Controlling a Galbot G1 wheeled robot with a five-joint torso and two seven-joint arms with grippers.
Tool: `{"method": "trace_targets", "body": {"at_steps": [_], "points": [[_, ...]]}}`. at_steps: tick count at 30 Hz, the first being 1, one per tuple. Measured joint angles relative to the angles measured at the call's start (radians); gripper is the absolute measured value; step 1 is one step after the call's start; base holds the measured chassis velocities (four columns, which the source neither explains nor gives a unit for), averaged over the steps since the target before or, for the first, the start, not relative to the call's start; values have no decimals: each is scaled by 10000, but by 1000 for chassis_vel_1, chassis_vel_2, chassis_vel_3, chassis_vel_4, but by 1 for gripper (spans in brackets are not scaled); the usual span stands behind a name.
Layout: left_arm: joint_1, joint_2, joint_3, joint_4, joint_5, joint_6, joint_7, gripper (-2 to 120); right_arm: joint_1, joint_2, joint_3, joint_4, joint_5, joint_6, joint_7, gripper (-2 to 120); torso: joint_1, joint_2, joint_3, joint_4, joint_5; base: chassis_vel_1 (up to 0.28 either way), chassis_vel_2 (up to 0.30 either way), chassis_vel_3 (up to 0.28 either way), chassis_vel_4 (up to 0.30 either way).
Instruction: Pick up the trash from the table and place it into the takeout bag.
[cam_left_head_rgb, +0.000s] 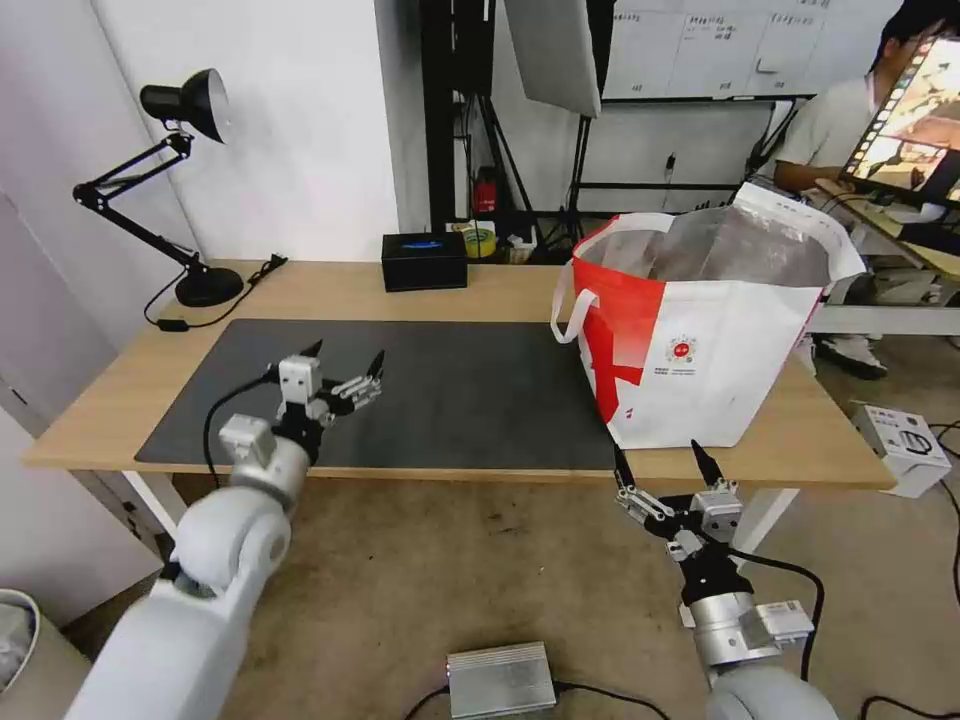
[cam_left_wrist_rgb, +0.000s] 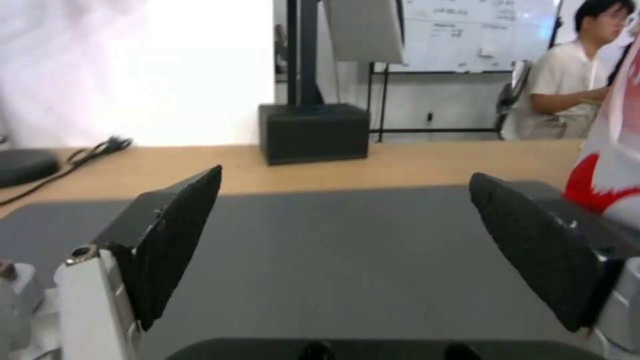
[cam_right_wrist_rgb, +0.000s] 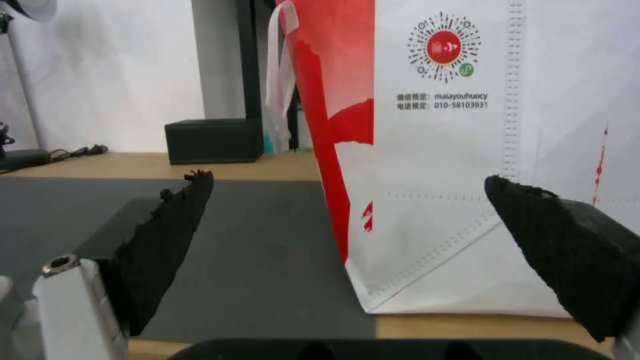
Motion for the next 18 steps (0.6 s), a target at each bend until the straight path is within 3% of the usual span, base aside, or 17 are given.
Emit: {"method": "trace_targets", "body": {"at_steps": [8,18], "points": [[1806,-801,-749,-636,1141,-1094,492,100,0,0,0,0,0,0,0,100,0,0,0,0,3,0,0,0,0],[2555,-1349,-1064,-800,1349,-1531,668,100,0,0,0,0,0,0,0,100,1,0,0,1,2,0,0,0,0]]}}
